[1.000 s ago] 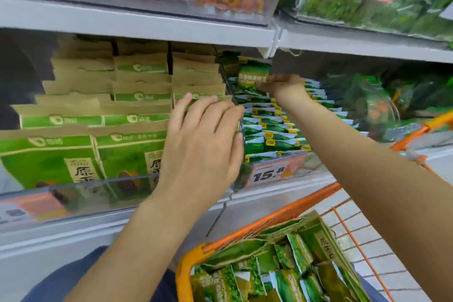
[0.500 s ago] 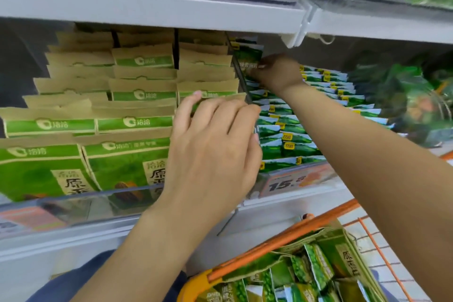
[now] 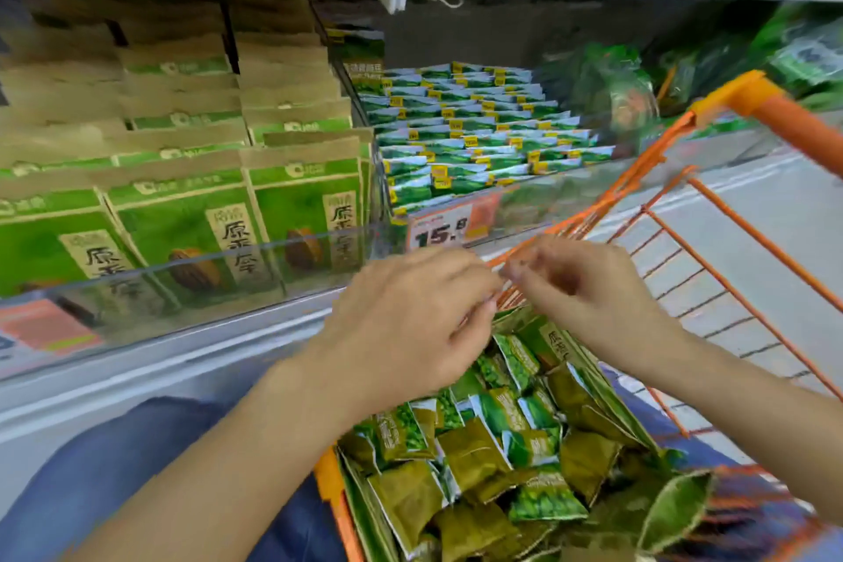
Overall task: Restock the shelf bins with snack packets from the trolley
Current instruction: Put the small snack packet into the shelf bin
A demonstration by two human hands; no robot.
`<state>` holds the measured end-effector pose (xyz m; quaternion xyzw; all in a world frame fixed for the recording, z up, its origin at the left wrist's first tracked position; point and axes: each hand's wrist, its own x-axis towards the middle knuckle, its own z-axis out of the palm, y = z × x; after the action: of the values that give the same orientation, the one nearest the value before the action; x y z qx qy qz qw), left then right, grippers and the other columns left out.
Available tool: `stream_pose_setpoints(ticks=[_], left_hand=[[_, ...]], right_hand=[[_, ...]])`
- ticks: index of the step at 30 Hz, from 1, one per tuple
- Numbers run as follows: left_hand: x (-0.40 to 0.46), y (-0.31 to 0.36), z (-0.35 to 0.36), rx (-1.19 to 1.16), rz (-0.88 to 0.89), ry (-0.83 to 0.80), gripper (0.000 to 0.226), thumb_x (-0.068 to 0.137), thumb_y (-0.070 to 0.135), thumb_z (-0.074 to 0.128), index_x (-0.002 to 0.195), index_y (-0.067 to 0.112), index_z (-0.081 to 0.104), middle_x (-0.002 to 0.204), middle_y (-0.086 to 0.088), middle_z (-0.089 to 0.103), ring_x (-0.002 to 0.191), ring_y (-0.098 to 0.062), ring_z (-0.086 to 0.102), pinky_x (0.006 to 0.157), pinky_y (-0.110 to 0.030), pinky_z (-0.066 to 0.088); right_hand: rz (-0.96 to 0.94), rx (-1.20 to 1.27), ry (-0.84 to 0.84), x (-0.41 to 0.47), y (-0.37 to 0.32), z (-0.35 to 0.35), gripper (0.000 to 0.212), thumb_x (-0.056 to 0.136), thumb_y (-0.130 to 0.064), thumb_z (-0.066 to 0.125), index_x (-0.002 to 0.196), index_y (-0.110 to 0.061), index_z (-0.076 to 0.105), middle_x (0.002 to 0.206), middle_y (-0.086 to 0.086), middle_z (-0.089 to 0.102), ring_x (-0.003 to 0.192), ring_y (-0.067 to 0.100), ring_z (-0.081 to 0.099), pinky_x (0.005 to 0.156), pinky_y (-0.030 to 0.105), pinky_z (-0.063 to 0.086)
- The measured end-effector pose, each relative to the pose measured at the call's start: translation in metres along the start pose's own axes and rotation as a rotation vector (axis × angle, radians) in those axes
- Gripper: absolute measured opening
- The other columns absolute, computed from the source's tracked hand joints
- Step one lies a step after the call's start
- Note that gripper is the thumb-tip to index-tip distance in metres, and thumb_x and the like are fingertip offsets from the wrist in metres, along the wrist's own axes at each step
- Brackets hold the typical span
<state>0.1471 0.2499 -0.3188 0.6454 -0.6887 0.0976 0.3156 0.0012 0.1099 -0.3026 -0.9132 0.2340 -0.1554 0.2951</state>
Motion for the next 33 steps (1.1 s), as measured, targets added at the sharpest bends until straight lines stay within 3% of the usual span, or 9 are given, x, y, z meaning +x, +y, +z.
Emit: stream_pose_setpoints(ticks=[2,5,10,14,18,23,25,29,33], left_hand=[[-0.004,-0.001,0.01,0.055,0.086,-0.135,0.025,0.088,0.025,0.047,0.085,0.018,0.071,0.083,0.006,0.067,0.088,-0.02,0.059,0.073,-0.024,0.042],[-0.003,-0.005,0.009,-0.039,0.022,-0.141,0.024,0.087,0.029,0.049,0.088,0.021,0.072,0.084,0.01,0.068,0.089,-0.016,0.058,0.067,-0.025,0.047],[-0.002,-0.006,0.008,-0.081,-0.006,-0.134,0.018,0.086,0.029,0.054,0.089,0.024,0.071,0.084,0.013,0.068,0.087,-0.013,0.056,0.056,-0.026,0.051],[-0.004,-0.006,0.005,-0.098,-0.019,-0.124,0.021,0.087,0.03,0.052,0.089,0.024,0.072,0.085,0.013,0.069,0.088,-0.012,0.057,0.057,-0.028,0.053],[-0.003,-0.005,0.003,-0.125,-0.037,-0.105,0.029,0.089,0.033,0.045,0.089,0.024,0.072,0.087,0.012,0.07,0.088,-0.012,0.061,0.064,-0.028,0.054],[0.002,-0.008,-0.004,-0.478,-0.33,0.036,0.019,0.088,0.028,0.056,0.09,0.024,0.074,0.085,0.023,0.066,0.089,0.003,0.06,0.079,-0.014,0.045],[0.003,-0.007,-0.007,-0.6,-0.4,0.038,0.021,0.088,0.033,0.055,0.091,0.024,0.073,0.085,0.016,0.07,0.088,-0.001,0.064,0.078,-0.02,0.049],[0.002,-0.007,-0.012,-0.732,-0.427,-0.073,0.026,0.077,0.057,0.058,0.091,0.038,0.07,0.082,0.016,0.068,0.078,-0.002,0.062,0.067,-0.018,0.046],[0.007,-0.008,-0.013,-0.808,-0.469,0.073,0.022,0.076,0.041,0.074,0.062,0.032,0.06,0.058,0.016,0.05,0.057,0.0,0.042,0.056,-0.011,0.034]], right_hand=[[0.024,-0.274,-0.337,-0.021,0.012,0.01,0.003,0.089,-0.037,0.063,0.091,-0.038,0.062,0.066,-0.025,0.059,0.06,-0.003,0.057,0.059,0.021,0.041],[-0.17,-0.728,-0.864,-0.044,0.028,0.037,0.053,0.09,-0.037,0.059,0.139,-0.03,0.04,0.131,-0.008,0.052,0.115,0.017,0.055,0.084,0.035,0.05],[-0.435,-0.861,-1.107,-0.056,0.037,0.071,0.085,0.093,-0.018,0.058,0.154,-0.024,-0.001,0.159,0.013,0.012,0.14,0.033,0.027,0.096,0.048,0.046],[-0.648,-0.847,-0.939,-0.051,0.047,0.077,0.064,0.092,-0.01,0.056,0.15,-0.018,0.028,0.148,0.017,0.039,0.127,0.035,0.046,0.08,0.047,0.054],[-0.575,-0.538,-0.702,-0.045,0.047,0.069,0.031,0.095,-0.03,0.044,0.11,-0.017,0.068,0.114,0.002,0.068,0.099,0.022,0.065,0.072,0.038,0.058],[-0.106,-0.015,-0.431,-0.028,0.018,0.036,0.019,0.098,-0.035,0.049,0.087,-0.024,0.059,0.07,0.0,0.06,0.064,0.015,0.057,0.06,0.028,0.043],[-0.006,0.198,-0.351,-0.024,0.003,0.02,0.018,0.097,-0.031,0.051,0.087,-0.019,0.058,0.061,0.004,0.057,0.059,0.02,0.061,0.058,0.029,0.049],[0.037,0.422,-0.187,-0.018,-0.021,-0.002,0.023,0.089,-0.027,0.055,0.089,-0.005,0.061,0.061,-0.002,0.057,0.056,0.014,0.06,0.054,0.034,0.055],[0.027,0.556,0.02,-0.004,-0.038,-0.013,0.017,0.082,-0.025,0.059,0.084,-0.008,0.063,0.061,-0.002,0.061,0.055,0.013,0.058,0.053,0.026,0.053]])
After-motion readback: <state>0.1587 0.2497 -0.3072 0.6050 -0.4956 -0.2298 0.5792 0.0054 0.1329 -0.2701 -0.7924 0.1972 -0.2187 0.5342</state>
